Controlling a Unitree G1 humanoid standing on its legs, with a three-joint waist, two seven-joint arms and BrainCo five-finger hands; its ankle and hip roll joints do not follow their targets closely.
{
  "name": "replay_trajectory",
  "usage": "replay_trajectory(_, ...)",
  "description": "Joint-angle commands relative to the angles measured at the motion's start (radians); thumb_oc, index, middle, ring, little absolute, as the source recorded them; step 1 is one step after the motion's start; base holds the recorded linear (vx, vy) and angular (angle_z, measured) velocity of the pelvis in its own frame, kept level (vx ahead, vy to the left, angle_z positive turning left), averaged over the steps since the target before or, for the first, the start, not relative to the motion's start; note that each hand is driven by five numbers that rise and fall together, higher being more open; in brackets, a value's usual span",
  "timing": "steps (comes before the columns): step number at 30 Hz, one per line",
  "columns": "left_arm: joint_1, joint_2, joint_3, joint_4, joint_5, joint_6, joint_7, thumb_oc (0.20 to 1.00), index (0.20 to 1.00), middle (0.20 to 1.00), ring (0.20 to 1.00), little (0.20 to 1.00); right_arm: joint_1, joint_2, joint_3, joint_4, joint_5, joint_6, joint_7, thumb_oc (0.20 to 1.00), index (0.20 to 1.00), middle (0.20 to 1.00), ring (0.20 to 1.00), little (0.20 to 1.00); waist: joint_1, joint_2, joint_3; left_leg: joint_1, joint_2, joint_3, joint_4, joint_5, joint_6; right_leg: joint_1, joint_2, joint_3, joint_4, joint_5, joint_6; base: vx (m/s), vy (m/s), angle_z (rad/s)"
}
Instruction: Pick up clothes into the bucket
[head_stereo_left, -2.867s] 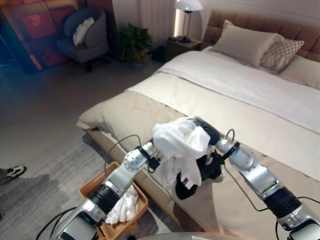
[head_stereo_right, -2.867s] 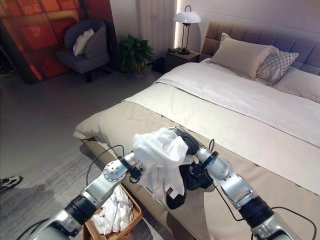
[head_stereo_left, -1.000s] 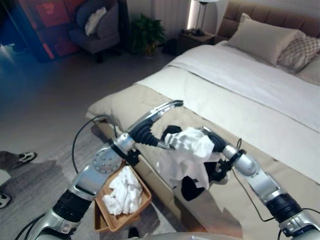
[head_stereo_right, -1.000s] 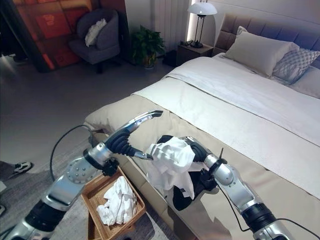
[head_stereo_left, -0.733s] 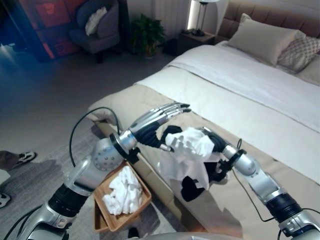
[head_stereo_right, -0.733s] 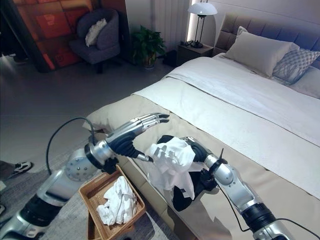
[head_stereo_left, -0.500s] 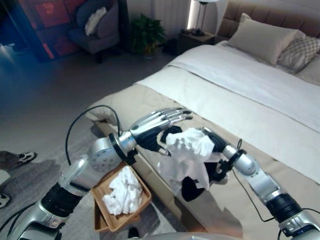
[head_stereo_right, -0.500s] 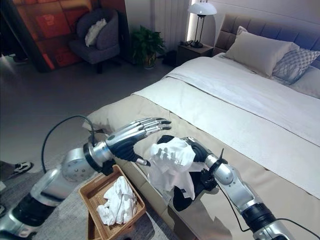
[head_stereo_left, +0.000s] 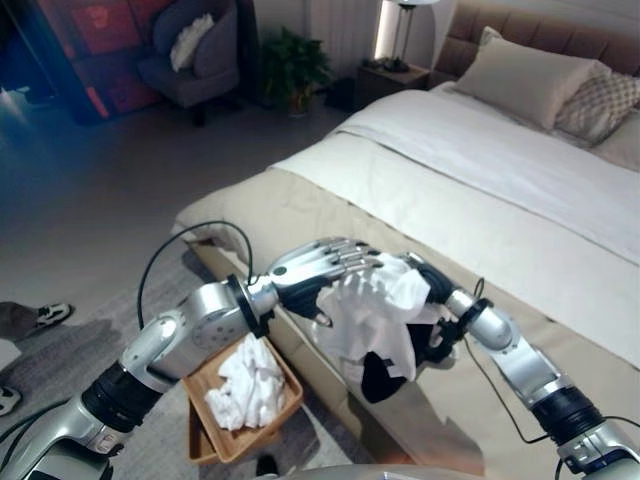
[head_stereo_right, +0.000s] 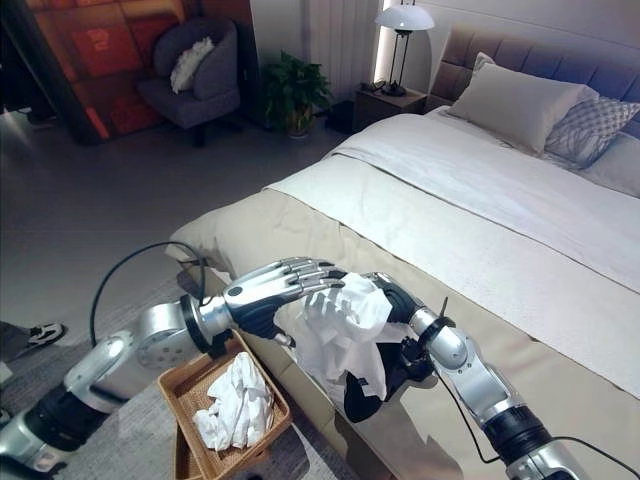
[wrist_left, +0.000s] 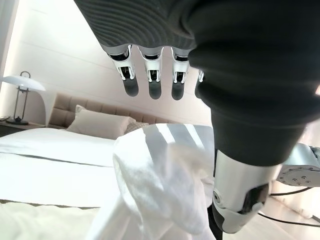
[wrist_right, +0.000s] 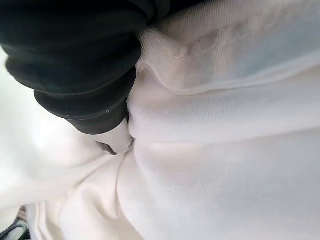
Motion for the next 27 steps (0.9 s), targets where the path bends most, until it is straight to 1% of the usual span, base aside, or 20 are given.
replay_trajectory(1, -0.057, -0.023, -0.009, 0.075, 0.077, -0.017, 0.076, 1.0, 1.0, 1.0, 1.0, 1.0, -0.136, 0.039, -0.007, -0.099, 0.076, -0.054, -0.035, 0.2, 0.2, 0.2, 0.2, 0.2, -0.006, -0.048, -0.037, 0.074, -0.01, 0.005, 0.01, -0.103, 0.009, -0.092, -0.049, 0.056, 0.042, 0.115, 0.051, 0.0, 0.0, 0.0)
replay_trajectory(2, -0.062, -0.039, -0.027, 0.116, 0.117, -0.012, 0.099, 1.0, 1.0, 1.0, 1.0, 1.0, -0.143, 0.038, -0.001, -0.116, 0.079, -0.056, -0.036, 0.2, 0.2, 0.2, 0.2, 0.2, -0.009, -0.048, -0.036, 0.073, -0.01, 0.006, 0.01, -0.101, 0.009, -0.093, -0.049, 0.056, 0.042, 0.115, 0.05, 0.0, 0.0, 0.0)
replay_trajectory(4, -0.067, -0.046, -0.036, 0.129, 0.13, -0.013, 0.107, 1.0, 1.0, 1.0, 1.0, 1.0, -0.145, 0.037, -0.001, -0.126, 0.082, -0.056, -0.037, 0.2, 0.2, 0.2, 0.2, 0.2, -0.008, -0.048, -0.036, 0.073, -0.01, 0.007, 0.01, -0.102, 0.009, -0.093, -0.049, 0.057, 0.041, 0.115, 0.051, 0.0, 0.0, 0.0)
replay_trajectory(6, -0.071, -0.061, -0.041, 0.156, 0.171, -0.007, 0.148, 1.0, 1.0, 1.0, 1.0, 1.0, -0.151, 0.037, 0.006, -0.143, 0.084, -0.06, -0.041, 0.2, 0.2, 0.2, 0.2, 0.2, -0.01, -0.049, -0.035, 0.072, -0.009, 0.008, 0.01, -0.101, 0.009, -0.096, -0.049, 0.059, 0.041, 0.116, 0.051, 0.0, 0.0, 0.0)
replay_trajectory(7, -0.07, -0.065, -0.045, 0.161, 0.181, -0.007, 0.152, 1.0, 1.0, 1.0, 1.0, 1.0, -0.154, 0.037, 0.008, -0.147, 0.086, -0.061, -0.042, 0.2, 0.2, 0.2, 0.2, 0.2, -0.009, -0.05, -0.036, 0.073, -0.009, 0.008, 0.01, -0.102, 0.009, -0.096, -0.049, 0.059, 0.041, 0.116, 0.051, 0.0, 0.0, 0.0)
replay_trajectory(9, -0.074, -0.083, -0.053, 0.196, 0.237, 0.006, 0.201, 1.0, 1.0, 1.0, 1.0, 1.0, -0.168, 0.036, 0.02, -0.161, 0.087, -0.064, -0.05, 0.2, 0.2, 0.2, 0.2, 0.2, -0.009, -0.051, -0.035, 0.072, -0.009, 0.01, 0.01, -0.102, 0.008, -0.098, -0.048, 0.061, 0.041, 0.117, 0.051, 0.0, 0.0, 0.0)
replay_trajectory(11, -0.078, -0.088, -0.057, 0.208, 0.252, 0.006, 0.217, 1.0, 1.0, 1.0, 1.0, 1.0, -0.173, 0.035, 0.024, -0.167, 0.089, -0.064, -0.051, 0.2, 0.2, 0.2, 0.2, 0.2, -0.01, -0.052, -0.035, 0.071, -0.009, 0.01, 0.01, -0.102, 0.008, -0.098, -0.048, 0.062, 0.04, 0.117, 0.051, 0.0, 0.0, 0.0)
replay_trajectory(12, -0.079, -0.104, -0.061, 0.226, 0.253, 0.009, 0.229, 1.0, 1.0, 1.0, 1.0, 1.0, -0.178, 0.035, 0.027, -0.178, 0.095, -0.066, -0.055, 0.2, 0.2, 0.2, 0.2, 0.2, -0.011, -0.053, -0.034, 0.07, -0.009, 0.01, 0.01, -0.101, 0.008, -0.099, -0.048, 0.062, 0.04, 0.118, 0.051, 0.0, 0.0, 0.0)
replay_trajectory(15, -0.084, -0.112, -0.065, 0.232, 0.257, 0.008, 0.235, 1.0, 1.0, 1.0, 1.0, 1.0, -0.179, 0.033, 0.028, -0.185, 0.097, -0.065, -0.057, 0.2, 0.2, 0.2, 0.2, 0.2, -0.012, -0.053, -0.035, 0.07, -0.009, 0.011, 0.009, -0.102, 0.008, -0.1, -0.047, 0.062, 0.04, 0.118, 0.051, 0.0, -0.001, -0.01)
replay_trajectory(18, -0.095, -0.147, -0.089, 0.272, 0.254, 0.011, 0.266, 1.0, 1.0, 1.0, 1.0, 1.0, -0.191, 0.043, 0.051, -0.192, 0.11, -0.071, -0.064, 0.2, 0.2, 0.2, 0.2, 0.2, -0.014, -0.054, -0.035, 0.069, -0.01, 0.013, 0.01, -0.102, 0.008, -0.101, -0.048, 0.064, 0.041, 0.118, 0.051, 0.0, 0.0, 0.0)
replay_trajectory(19, -0.095, -0.164, -0.103, 0.29, 0.246, 0.009, 0.271, 1.0, 1.0, 1.0, 1.0, 1.0, -0.195, 0.045, 0.059, -0.195, 0.116, -0.073, -0.067, 0.2, 0.2, 0.2, 0.2, 0.2, -0.015, -0.055, -0.035, 0.07, -0.01, 0.013, 0.01, -0.102, 0.009, -0.101, -0.047, 0.064, 0.041, 0.118, 0.051, 0.0, 0.0, 0.0)
replay_trajectory(26, -0.103, -0.213, -0.135, 0.336, 0.21, 0.005, 0.296, 1.0, 1.0, 1.0, 1.0, 1.0, -0.213, 0.048, 0.086, -0.201, 0.121, -0.08, -0.082, 0.2, 0.2, 0.2, 0.2, 0.2, -0.018, -0.057, -0.034, 0.071, -0.01, 0.016, 0.01, -0.101, 0.009, -0.101, -0.048, 0.066, 0.04, 0.12, 0.052, 0.0, 0.0, 0.0)
replay_trajectory(27, -0.107, -0.219, -0.143, 0.343, 0.203, 0.003, 0.292, 0.275, 0.275, 0.275, 0.275, 0.275, -0.216, 0.048, 0.087, -0.201, 0.123, -0.08, -0.083, 0.2, 0.2, 0.2, 0.2, 0.2, -0.018, -0.057, -0.034, 0.07, -0.01, 0.016, 0.01, -0.101, 0.009, -0.102, -0.048, 0.066, 0.04, 0.12, 0.052, 0.0, 0.0, 0.0)
